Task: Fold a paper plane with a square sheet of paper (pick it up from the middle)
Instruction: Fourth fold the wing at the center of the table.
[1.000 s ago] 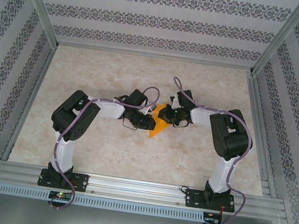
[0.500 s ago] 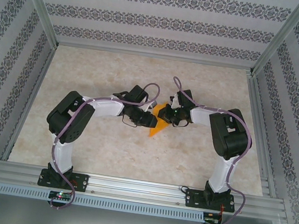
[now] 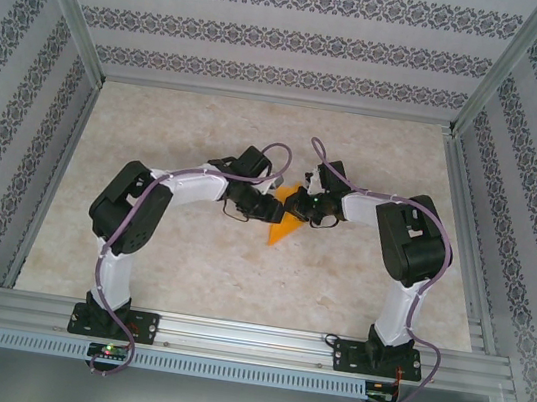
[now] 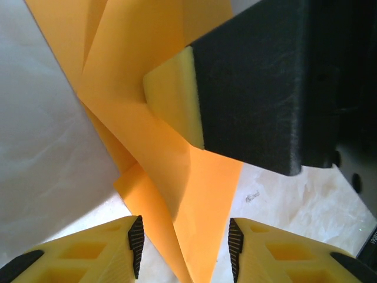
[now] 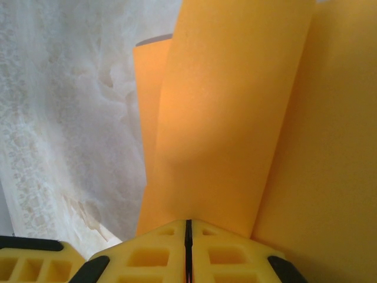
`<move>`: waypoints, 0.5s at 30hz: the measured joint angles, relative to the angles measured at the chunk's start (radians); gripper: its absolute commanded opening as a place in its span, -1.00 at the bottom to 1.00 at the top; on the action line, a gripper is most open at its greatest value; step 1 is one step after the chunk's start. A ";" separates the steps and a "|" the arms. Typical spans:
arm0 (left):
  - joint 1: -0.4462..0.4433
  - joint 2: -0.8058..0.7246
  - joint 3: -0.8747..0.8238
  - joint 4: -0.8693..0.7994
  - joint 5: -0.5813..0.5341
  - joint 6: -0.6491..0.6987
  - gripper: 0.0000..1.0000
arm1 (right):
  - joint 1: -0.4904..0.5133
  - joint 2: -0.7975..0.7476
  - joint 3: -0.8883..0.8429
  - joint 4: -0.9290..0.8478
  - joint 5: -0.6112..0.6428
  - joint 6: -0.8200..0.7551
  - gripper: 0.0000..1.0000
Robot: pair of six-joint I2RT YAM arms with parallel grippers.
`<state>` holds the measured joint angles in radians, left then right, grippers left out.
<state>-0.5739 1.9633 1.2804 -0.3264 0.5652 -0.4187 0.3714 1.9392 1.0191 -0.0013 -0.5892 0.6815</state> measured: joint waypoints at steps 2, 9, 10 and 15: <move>0.000 0.018 0.003 0.000 0.003 0.000 -0.08 | 0.000 0.000 0.000 0.002 0.000 0.000 -0.81; 0.000 0.047 0.008 -0.005 0.010 0.000 -0.11 | 0.000 0.000 0.000 0.002 0.000 0.000 -0.81; 0.000 0.048 0.011 -0.005 0.010 0.000 -0.12 | 0.000 0.000 0.000 0.002 0.000 0.000 -0.81; 0.000 0.062 0.021 -0.005 0.019 0.000 -0.18 | 0.000 0.000 0.000 0.002 0.000 0.000 -0.81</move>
<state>-0.5735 2.0254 1.3014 -0.3309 0.5838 -0.4187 0.3714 1.9392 1.0191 0.0006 -0.5896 0.6815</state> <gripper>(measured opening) 0.421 0.096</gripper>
